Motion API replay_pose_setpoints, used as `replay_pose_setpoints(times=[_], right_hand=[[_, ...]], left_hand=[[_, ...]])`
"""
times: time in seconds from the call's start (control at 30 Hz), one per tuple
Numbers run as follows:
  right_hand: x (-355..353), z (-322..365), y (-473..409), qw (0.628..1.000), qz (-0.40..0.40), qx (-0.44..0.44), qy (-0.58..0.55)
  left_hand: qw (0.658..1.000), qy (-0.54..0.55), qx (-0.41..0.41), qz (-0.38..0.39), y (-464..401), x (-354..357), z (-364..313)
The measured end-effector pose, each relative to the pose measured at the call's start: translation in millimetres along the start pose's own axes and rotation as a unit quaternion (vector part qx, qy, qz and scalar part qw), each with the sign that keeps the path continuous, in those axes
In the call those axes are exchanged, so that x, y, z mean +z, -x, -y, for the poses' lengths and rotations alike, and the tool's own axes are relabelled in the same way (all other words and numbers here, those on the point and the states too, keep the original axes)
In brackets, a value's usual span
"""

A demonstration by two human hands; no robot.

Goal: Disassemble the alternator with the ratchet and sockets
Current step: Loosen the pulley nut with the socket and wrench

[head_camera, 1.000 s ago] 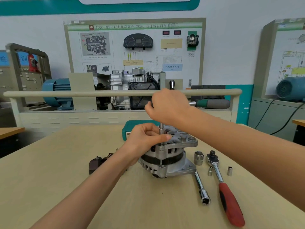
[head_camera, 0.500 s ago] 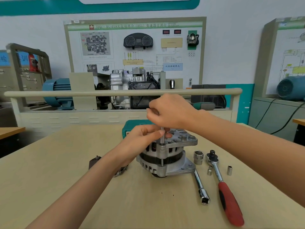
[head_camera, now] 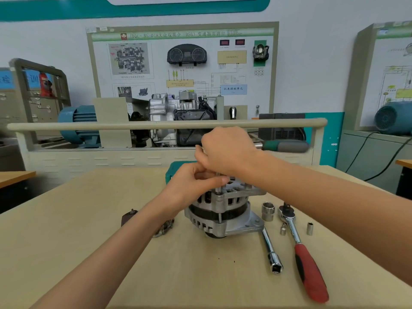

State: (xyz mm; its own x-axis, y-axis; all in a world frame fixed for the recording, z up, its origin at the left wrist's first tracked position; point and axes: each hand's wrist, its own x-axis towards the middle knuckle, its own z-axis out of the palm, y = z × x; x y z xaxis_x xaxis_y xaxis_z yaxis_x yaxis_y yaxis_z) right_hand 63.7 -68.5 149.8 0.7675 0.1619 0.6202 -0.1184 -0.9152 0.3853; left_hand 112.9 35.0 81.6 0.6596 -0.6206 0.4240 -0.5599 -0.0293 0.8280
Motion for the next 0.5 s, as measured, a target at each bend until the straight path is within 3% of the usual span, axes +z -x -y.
replay_pose_setpoints(times=[0.07, 0.13, 0.27, 0.37, 0.43, 0.5], right_hand=[[1, -6, 5, 0.995, -0.048, -0.09, -0.022], [1, -11, 7, 0.99, -0.055, -0.115, -0.062], [2, -6, 4, 0.995, 0.015, 0.003, -0.103], [-2, 11, -5, 0.991, 0.073, 0.11, 0.014], [-5, 17, -7, 0.991, 0.074, 0.099, 0.044], [-4, 15, -6, 0.998, 0.018, 0.036, 0.041]], left_hand=[[0.998, 0.023, 0.006, 0.058, 3, -4, 2], [0.995, 0.043, 0.004, 0.087, 4, -6, 2], [0.999, 0.022, -0.02, 0.015, 0, -4, -1], [0.997, -0.056, -0.015, -0.05, -1, 6, -6], [0.994, -0.084, -0.007, -0.073, 0, 11, -8], [0.997, -0.059, -0.016, -0.056, 1, 8, -7]])
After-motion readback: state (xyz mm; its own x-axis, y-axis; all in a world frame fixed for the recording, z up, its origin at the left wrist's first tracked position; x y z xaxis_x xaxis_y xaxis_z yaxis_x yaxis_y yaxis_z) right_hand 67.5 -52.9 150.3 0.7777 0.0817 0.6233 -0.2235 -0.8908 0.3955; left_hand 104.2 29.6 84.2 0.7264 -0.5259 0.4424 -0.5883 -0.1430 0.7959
